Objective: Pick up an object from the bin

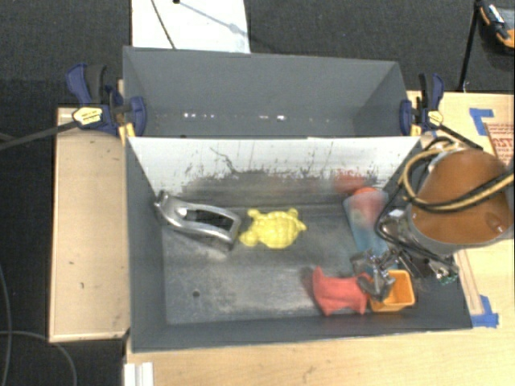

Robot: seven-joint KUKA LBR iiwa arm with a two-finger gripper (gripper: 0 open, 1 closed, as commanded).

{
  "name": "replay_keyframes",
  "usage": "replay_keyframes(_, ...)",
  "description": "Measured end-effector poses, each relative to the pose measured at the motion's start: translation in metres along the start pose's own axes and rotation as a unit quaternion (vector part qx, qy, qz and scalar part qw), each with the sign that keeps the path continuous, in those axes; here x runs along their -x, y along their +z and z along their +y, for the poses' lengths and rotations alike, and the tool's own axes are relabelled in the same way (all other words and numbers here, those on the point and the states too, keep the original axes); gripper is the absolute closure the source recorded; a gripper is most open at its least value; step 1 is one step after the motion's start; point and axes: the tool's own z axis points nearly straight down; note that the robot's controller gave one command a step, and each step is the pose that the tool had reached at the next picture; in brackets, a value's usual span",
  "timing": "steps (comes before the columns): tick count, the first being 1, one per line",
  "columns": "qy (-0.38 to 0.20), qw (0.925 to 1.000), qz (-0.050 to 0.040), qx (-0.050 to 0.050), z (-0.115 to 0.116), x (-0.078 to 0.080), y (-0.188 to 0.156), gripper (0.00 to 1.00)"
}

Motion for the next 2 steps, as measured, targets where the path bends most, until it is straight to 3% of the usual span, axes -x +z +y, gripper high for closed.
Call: replay_keyframes(2,-0.002,1.0,0.0009,-0.004,-0.0024,-0.0037,-0.0073,1.0)
